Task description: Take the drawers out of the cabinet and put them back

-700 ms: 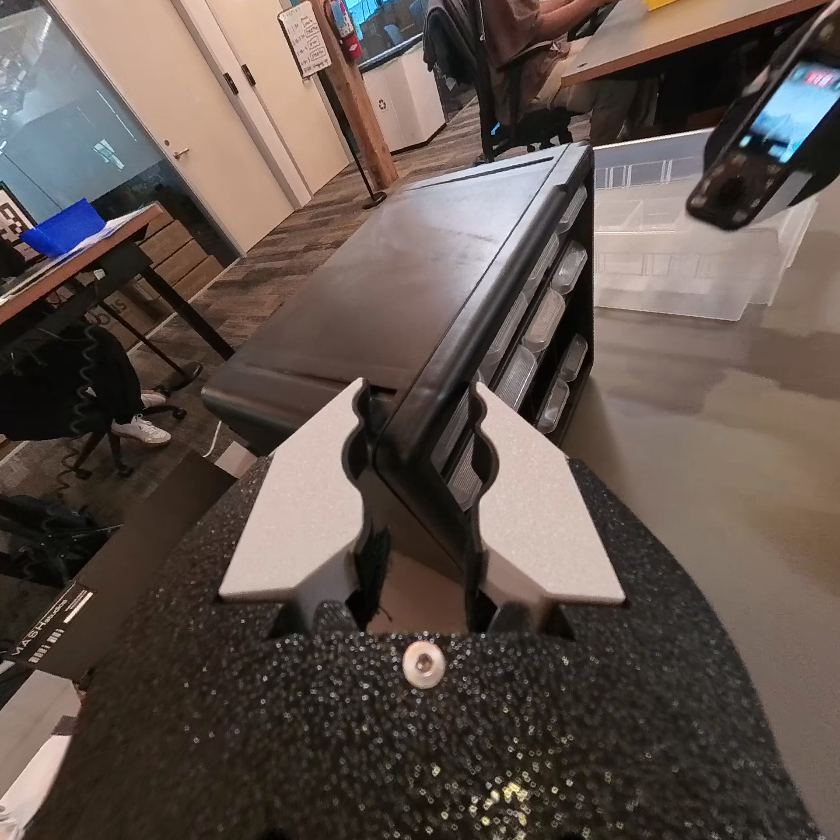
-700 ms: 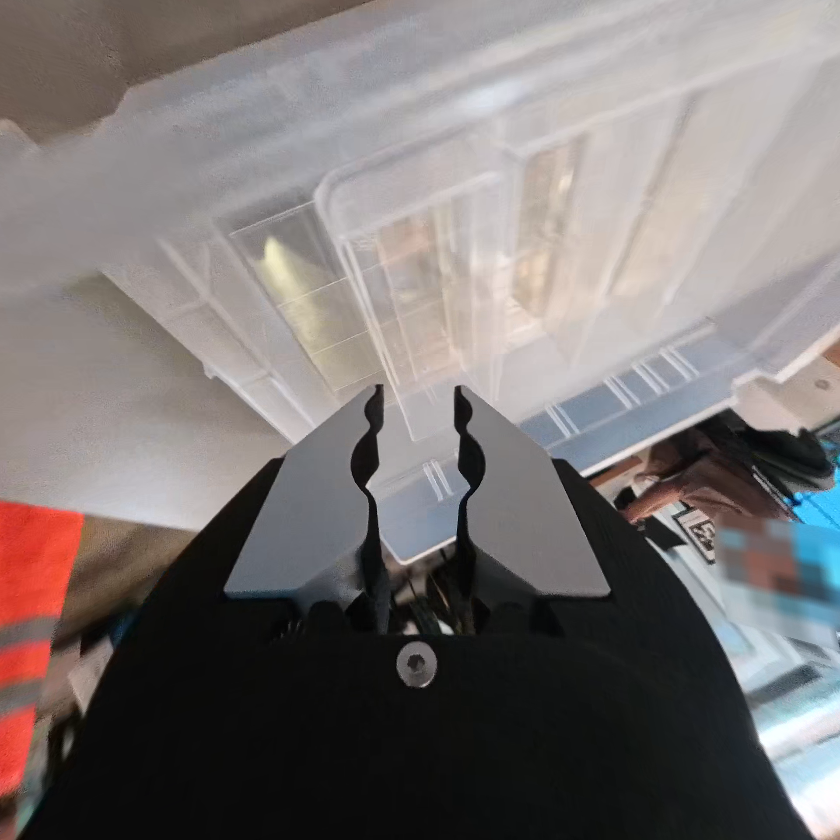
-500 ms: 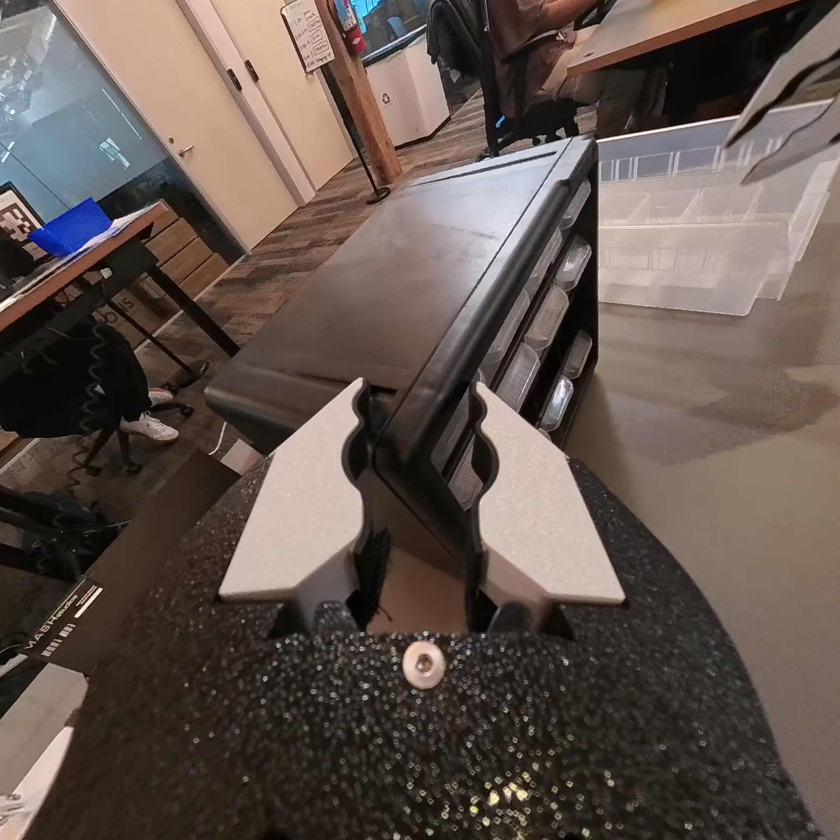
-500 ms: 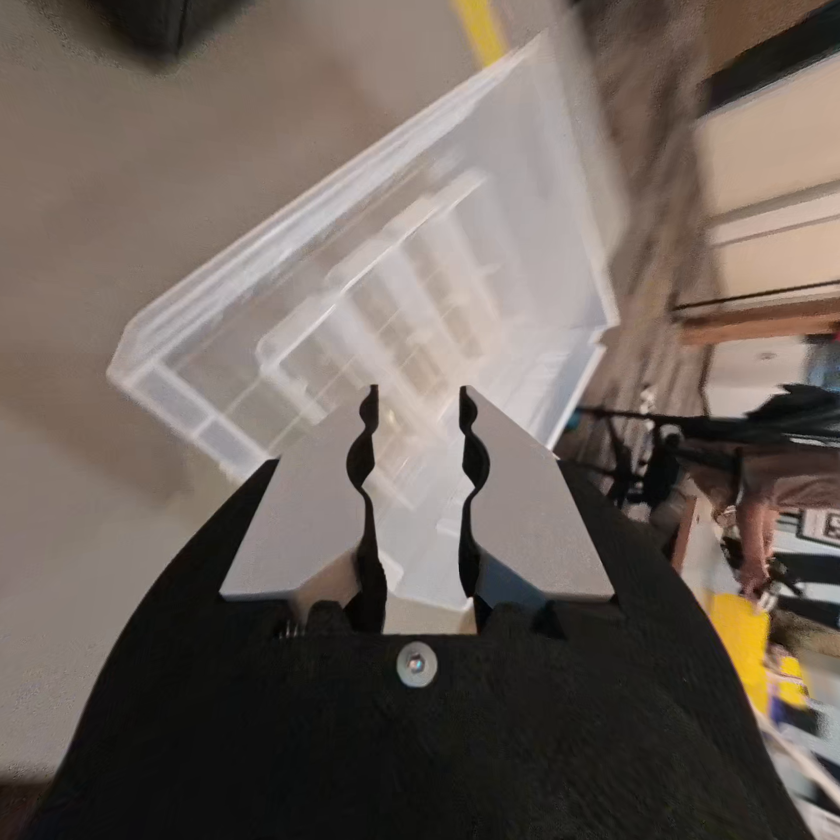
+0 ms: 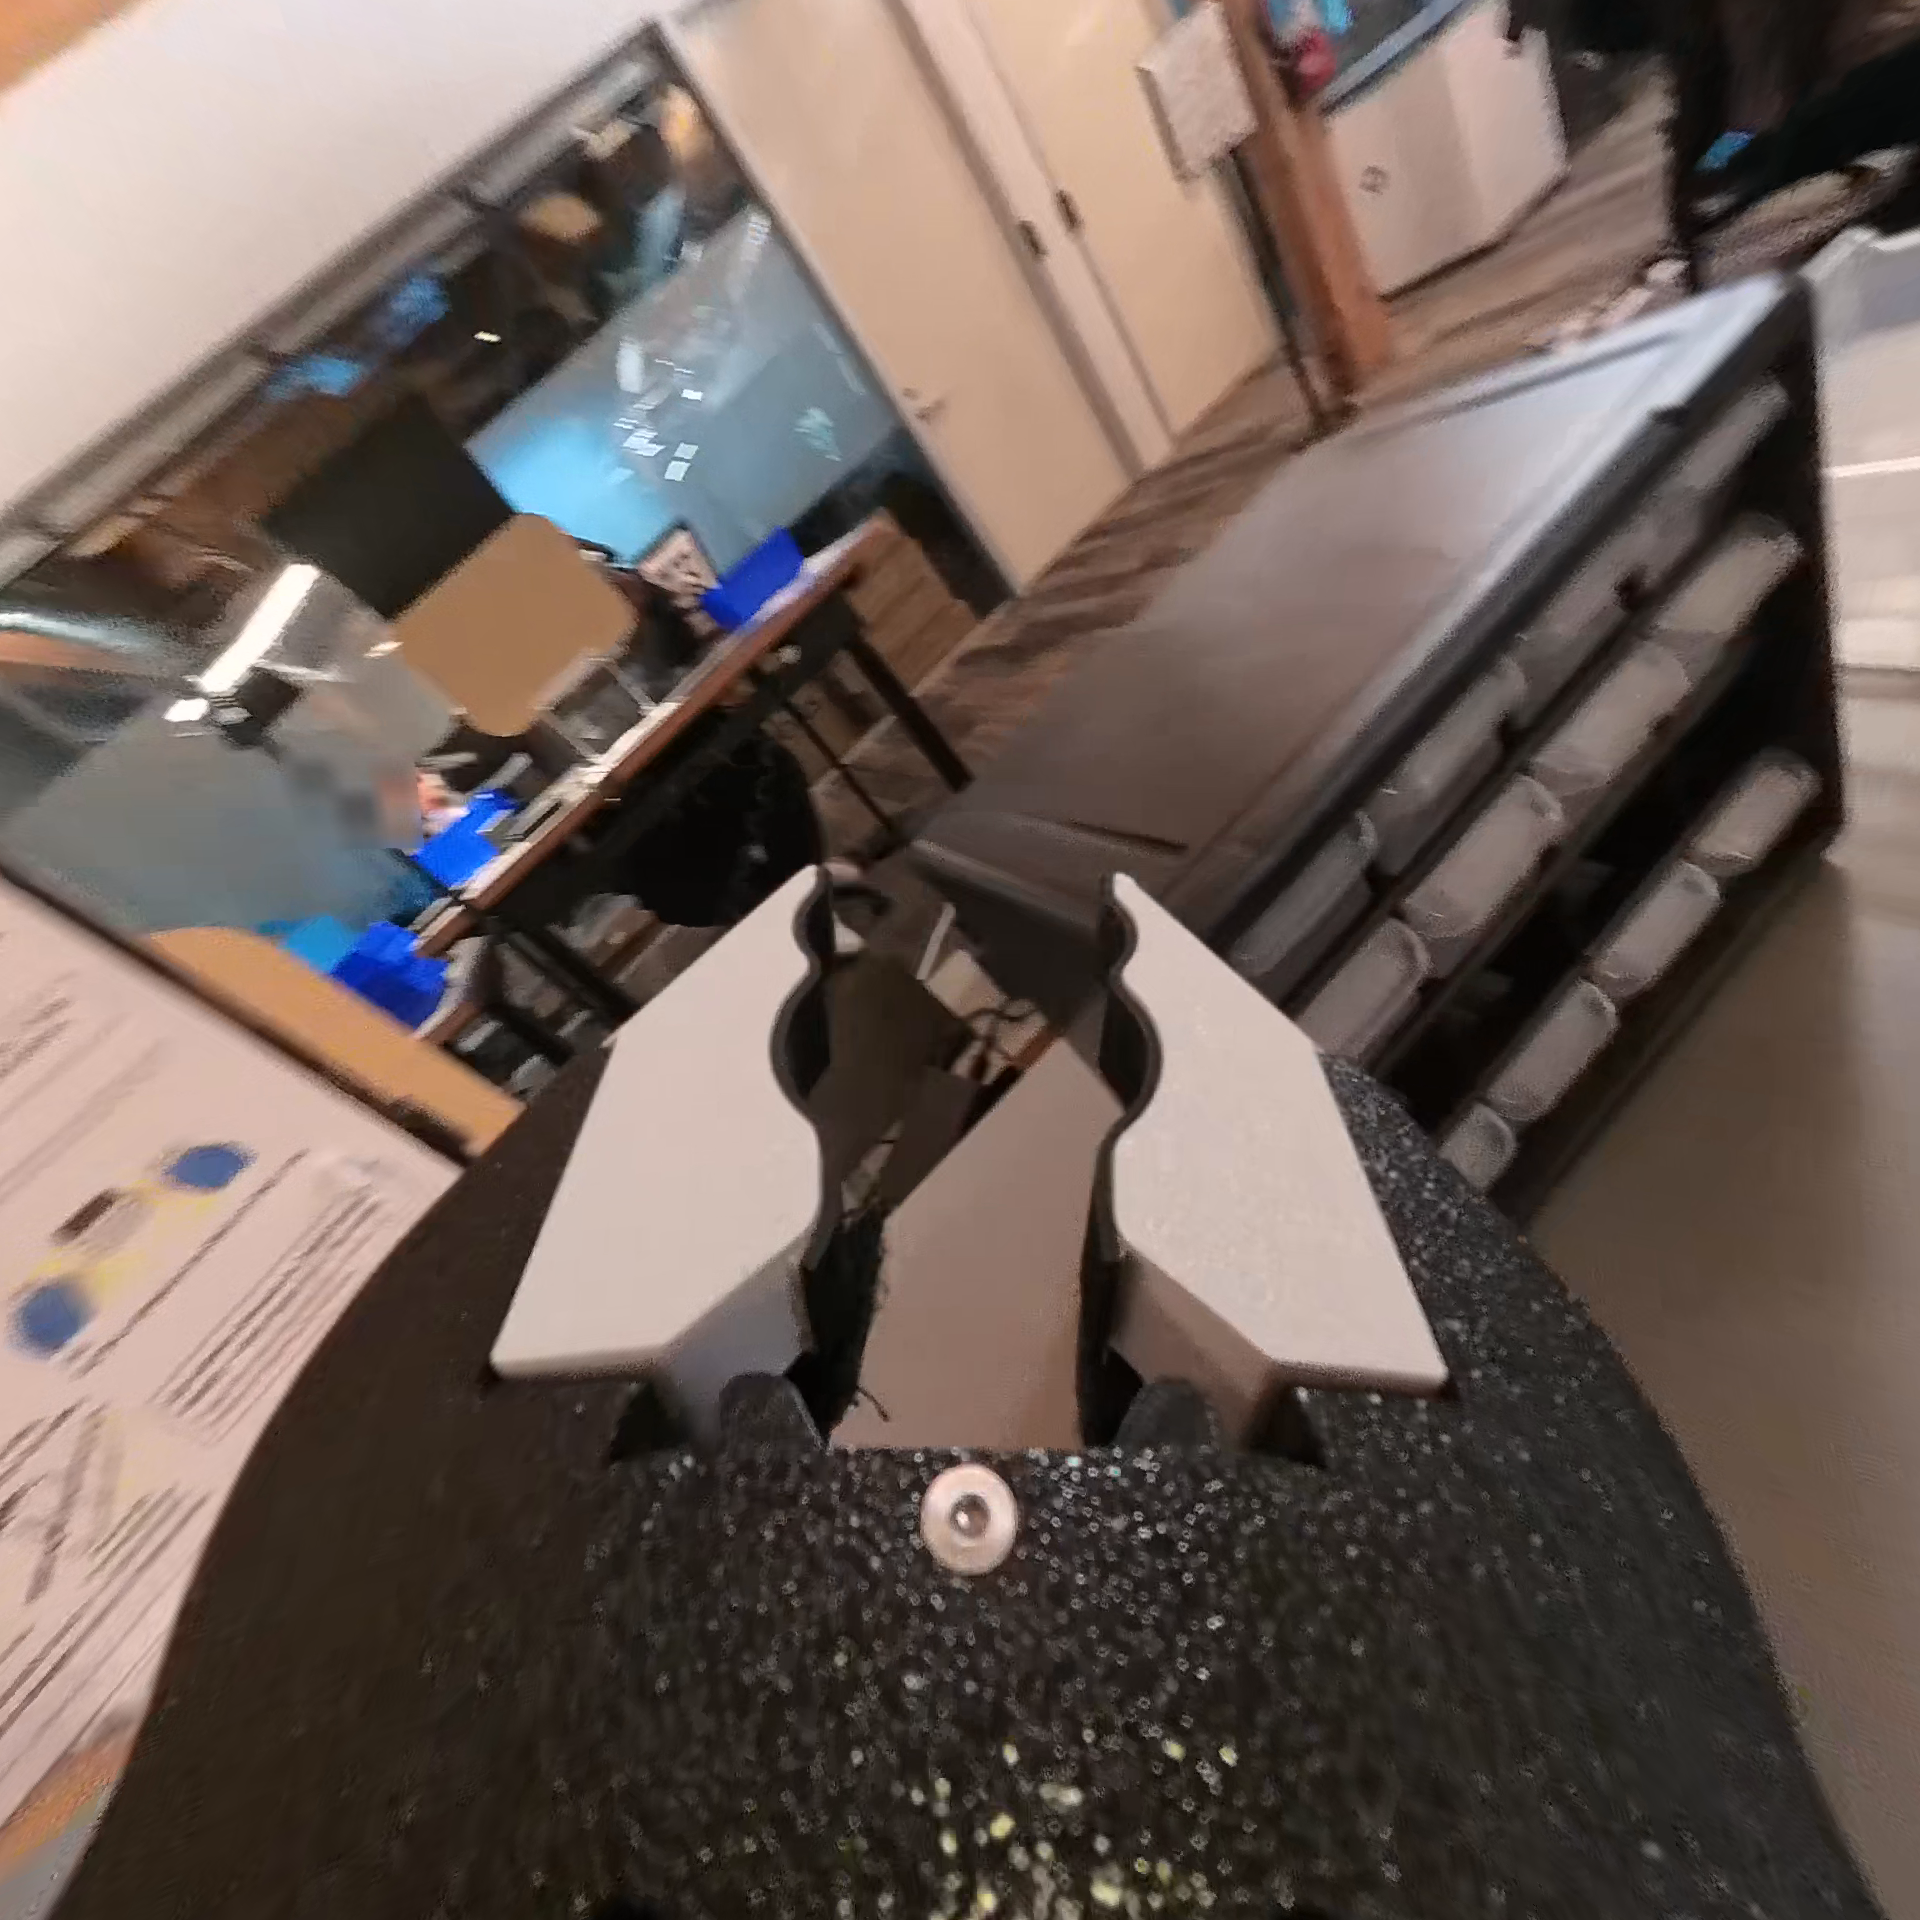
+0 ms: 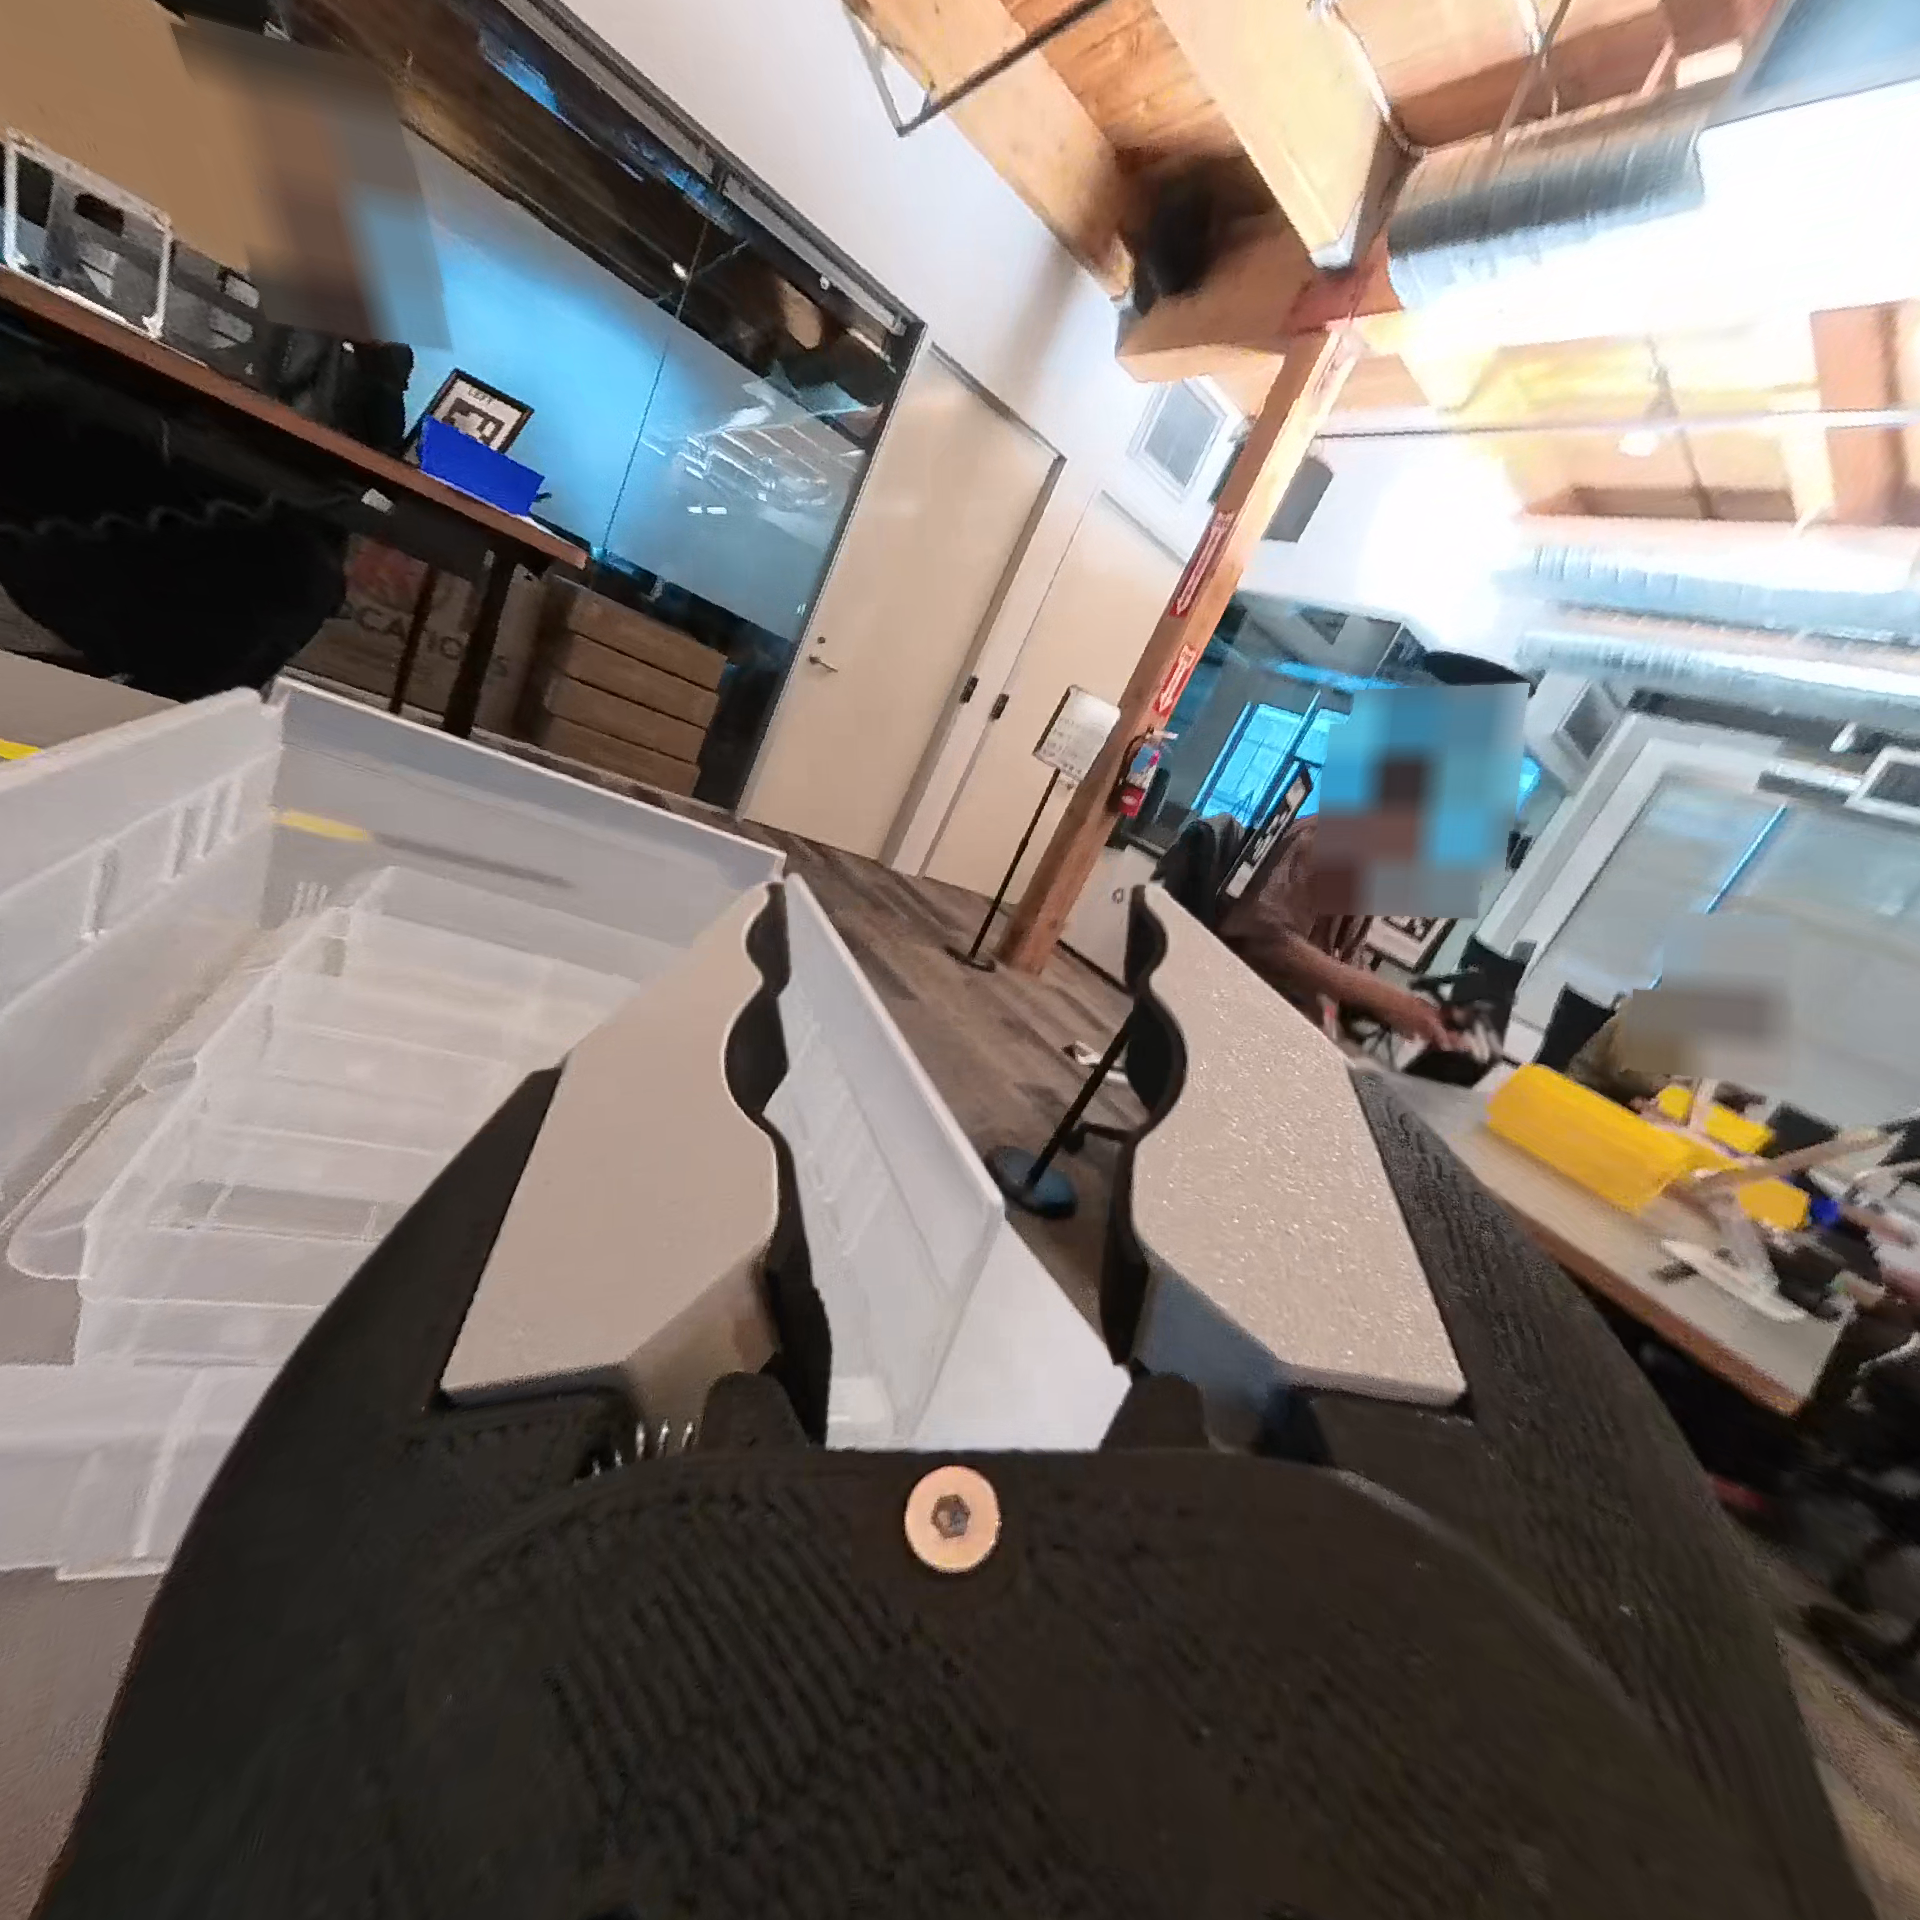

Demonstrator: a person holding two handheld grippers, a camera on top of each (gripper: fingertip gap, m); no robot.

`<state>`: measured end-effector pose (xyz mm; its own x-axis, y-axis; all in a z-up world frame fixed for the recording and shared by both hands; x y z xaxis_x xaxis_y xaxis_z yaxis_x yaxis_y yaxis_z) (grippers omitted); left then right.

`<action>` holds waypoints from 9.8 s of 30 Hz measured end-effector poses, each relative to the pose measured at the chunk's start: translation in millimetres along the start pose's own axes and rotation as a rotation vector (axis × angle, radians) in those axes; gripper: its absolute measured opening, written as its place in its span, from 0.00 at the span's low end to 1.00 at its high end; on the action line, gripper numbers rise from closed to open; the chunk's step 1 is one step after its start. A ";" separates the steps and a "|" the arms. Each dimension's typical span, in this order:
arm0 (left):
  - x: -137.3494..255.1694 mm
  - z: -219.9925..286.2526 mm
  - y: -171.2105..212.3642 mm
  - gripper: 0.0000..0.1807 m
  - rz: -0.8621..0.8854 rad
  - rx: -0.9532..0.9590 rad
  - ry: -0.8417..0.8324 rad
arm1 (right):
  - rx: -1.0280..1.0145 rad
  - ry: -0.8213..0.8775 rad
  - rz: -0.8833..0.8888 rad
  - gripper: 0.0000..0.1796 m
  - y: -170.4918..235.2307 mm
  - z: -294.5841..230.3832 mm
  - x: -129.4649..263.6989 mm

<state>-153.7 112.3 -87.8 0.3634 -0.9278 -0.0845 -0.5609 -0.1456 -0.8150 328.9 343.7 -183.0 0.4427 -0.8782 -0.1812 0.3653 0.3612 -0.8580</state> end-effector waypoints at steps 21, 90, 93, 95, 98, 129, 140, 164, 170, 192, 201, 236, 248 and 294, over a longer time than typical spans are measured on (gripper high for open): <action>193.6 6.5 139.6 0.63 -0.489 0.234 -0.344 | -0.370 -0.291 -0.404 0.21 91.2 -10.7 -19.9; 229.7 -28.3 180.8 0.01 -0.425 0.256 -0.378 | -0.455 -1.539 -0.229 0.01 53.7 -103.9 37.3; 237.4 -39.6 170.9 0.01 -0.395 0.248 -0.414 | -0.408 -1.555 -0.232 0.00 33.5 -136.1 35.9; 243.3 -46.4 164.5 0.01 -0.375 0.248 -0.431 | -0.397 -1.551 -0.240 0.00 20.5 -155.8 34.0; 253.0 -53.7 157.3 0.01 -0.349 0.242 -0.438 | -0.383 -1.558 -0.248 0.00 0.5 -186.2 35.9; 305.2 -90.3 137.2 0.01 -0.287 0.175 -0.536 | -0.452 -1.443 -0.221 0.00 -146.0 -439.5 89.6; 291.6 -89.6 104.7 0.02 -0.220 0.065 -0.550 | -0.521 -1.508 -0.092 0.16 -202.6 -517.5 122.8; 235.7 141.7 -150.1 0.02 0.547 0.168 0.261 | -0.444 -0.168 0.323 0.30 -57.8 3.9 124.3; 210.8 243.5 -179.1 0.02 0.611 0.223 0.549 | -0.512 -0.040 0.271 0.31 -24.2 43.4 124.1; 139.2 408.2 -97.0 0.02 0.288 0.133 0.749 | -0.496 -0.055 0.199 0.30 -8.1 44.8 110.9; 143.0 417.5 -84.7 0.04 0.312 0.153 0.731 | -0.515 -0.092 0.200 0.34 -9.4 34.7 105.6; 253.1 -20.1 126.0 0.52 -0.135 0.255 -0.469 | -0.231 -0.495 -0.294 0.89 -55.9 -190.3 126.9; 262.6 -51.5 175.0 0.47 -0.277 0.458 -0.542 | -0.336 -0.370 -0.423 0.73 1.2 -115.6 134.1; 281.8 -118.8 184.7 0.33 -0.240 0.358 -0.634 | -0.447 -0.117 0.148 0.29 -22.9 26.0 76.3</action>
<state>-243.3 -216.9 -194.0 0.8625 -0.4948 -0.1065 -0.1770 -0.0978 -0.9793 375.6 276.6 -164.7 0.5618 -0.7772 -0.2833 -0.0847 0.2867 -0.9543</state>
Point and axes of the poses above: each gripper's, where its closed fingertips meet, x back along the fingers, y out of its underside, z = x × y across the jaws, the point moved 1 cm from there along x, back along the fingers, and after that the axes turned 13 degrees about -y, right-handed, at the moved point
